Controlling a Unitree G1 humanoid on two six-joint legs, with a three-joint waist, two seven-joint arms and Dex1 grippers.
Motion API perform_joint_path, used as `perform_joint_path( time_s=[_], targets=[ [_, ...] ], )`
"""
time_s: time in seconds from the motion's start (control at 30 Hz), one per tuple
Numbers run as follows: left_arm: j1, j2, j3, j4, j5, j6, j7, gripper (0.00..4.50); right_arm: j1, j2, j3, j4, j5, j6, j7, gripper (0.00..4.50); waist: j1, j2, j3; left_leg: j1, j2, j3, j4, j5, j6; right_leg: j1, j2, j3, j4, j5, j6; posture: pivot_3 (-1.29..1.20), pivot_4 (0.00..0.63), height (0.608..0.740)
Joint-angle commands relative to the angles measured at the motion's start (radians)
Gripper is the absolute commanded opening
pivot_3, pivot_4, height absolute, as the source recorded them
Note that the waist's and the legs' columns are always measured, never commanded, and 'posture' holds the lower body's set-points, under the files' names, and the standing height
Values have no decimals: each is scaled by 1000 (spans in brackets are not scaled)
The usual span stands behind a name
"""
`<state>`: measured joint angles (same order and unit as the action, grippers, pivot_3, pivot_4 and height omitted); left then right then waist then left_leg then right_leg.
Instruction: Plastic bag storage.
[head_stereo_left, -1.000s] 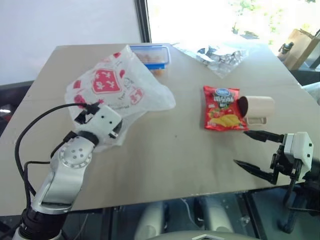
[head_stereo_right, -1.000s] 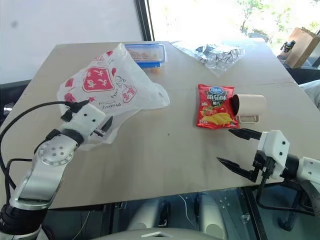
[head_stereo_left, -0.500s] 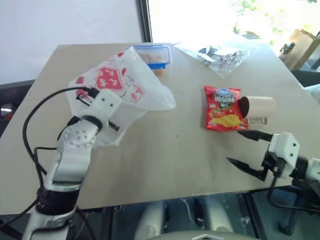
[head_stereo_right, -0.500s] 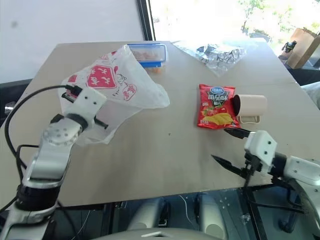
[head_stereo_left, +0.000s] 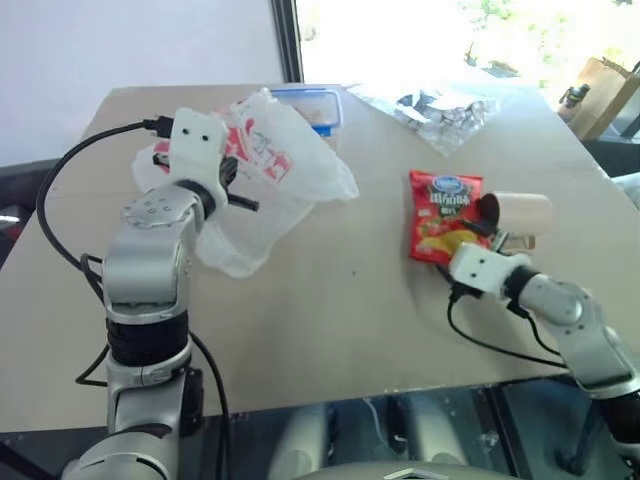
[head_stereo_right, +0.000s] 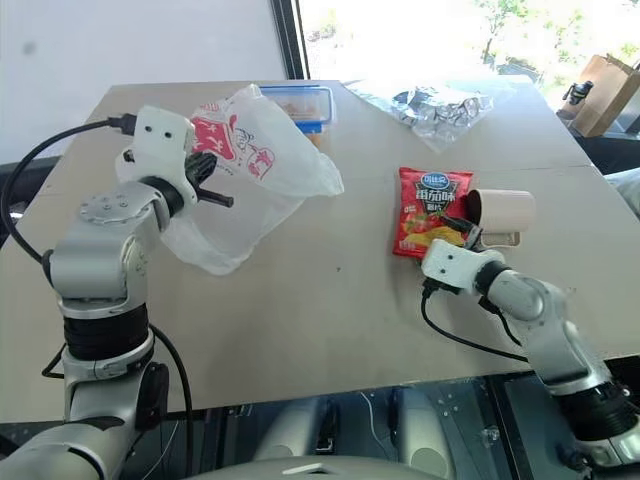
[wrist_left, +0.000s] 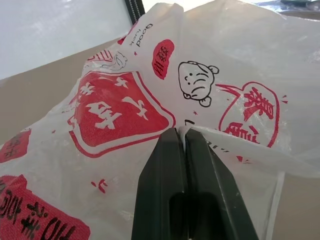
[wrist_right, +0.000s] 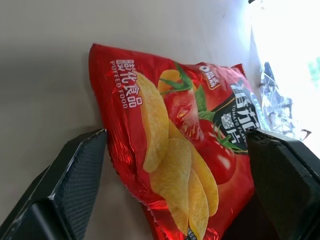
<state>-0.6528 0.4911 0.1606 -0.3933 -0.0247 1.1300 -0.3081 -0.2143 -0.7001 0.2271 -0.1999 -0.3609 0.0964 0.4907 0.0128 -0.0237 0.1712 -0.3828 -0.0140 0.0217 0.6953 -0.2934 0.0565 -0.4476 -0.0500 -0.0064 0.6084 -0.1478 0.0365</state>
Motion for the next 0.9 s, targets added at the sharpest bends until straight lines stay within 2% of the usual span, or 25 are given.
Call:
perform_joint_path(
  time_s=[0.03,0.07,0.17,0.2,0.23,0.3,0.37,0.43,0.5,0.63,0.9],
  targets=[
    [-24,4,14,-57,-10,9,20,38,-32,0,19,52,-77,-53,-36,4500,0,0,0,0,0,0,0,0,0,0,0,0,0,0,0,0,150,740],
    [-24,3,12,-62,-13,13,23,38,-39,2,26,70,-92,-63,-40,4500,-1,0,0,0,0,0,0,0,0,0,0,0,0,0,0,0,150,740],
    [-32,1,12,-74,-21,32,28,0,-52,6,36,101,-116,-84,-40,3599,-1,0,0,1,0,0,0,0,0,0,0,0,0,0,0,0,150,740],
    [-37,0,15,-76,-25,40,30,0,-54,9,35,102,-117,-85,-37,3202,0,0,0,1,0,0,0,0,0,0,0,0,0,0,0,0,150,740],
    [-42,0,17,-77,-29,46,32,0,-56,14,34,103,-120,-89,-37,2573,-1,0,0,1,0,0,0,0,0,1,0,0,0,0,0,0,150,740],
    [-48,-2,16,-78,-34,55,36,0,-61,16,37,106,-127,-102,-30,1672,-1,0,0,1,0,0,0,0,0,1,0,0,0,0,0,0,150,740],
    [-51,-4,15,-78,-42,60,41,0,-64,17,39,108,-131,-114,-27,590,-2,0,0,1,0,0,0,0,0,1,0,0,0,0,0,0,150,740],
    [-62,-15,25,-72,-54,74,47,0,-74,14,36,100,-130,-141,-21,28,-1,0,0,1,0,0,0,0,0,1,0,0,0,0,0,0,150,740],
    [-73,-23,35,-62,-63,86,53,0,-86,13,28,88,-115,-183,-16,28,-1,0,0,1,0,0,0,0,0,1,0,0,0,0,0,0,150,740],
    [-103,-58,69,-20,-94,137,66,0,-97,6,-22,-17,52,-321,45,28,-4,0,0,1,0,0,0,0,-1,0,1,0,0,0,0,0,150,740],
    [-186,-83,81,93,-128,145,82,0,-77,-91,-91,-232,324,-363,256,28,1,-1,0,0,0,-1,0,0,0,1,0,0,0,0,0,0,150,740]
  ],
)
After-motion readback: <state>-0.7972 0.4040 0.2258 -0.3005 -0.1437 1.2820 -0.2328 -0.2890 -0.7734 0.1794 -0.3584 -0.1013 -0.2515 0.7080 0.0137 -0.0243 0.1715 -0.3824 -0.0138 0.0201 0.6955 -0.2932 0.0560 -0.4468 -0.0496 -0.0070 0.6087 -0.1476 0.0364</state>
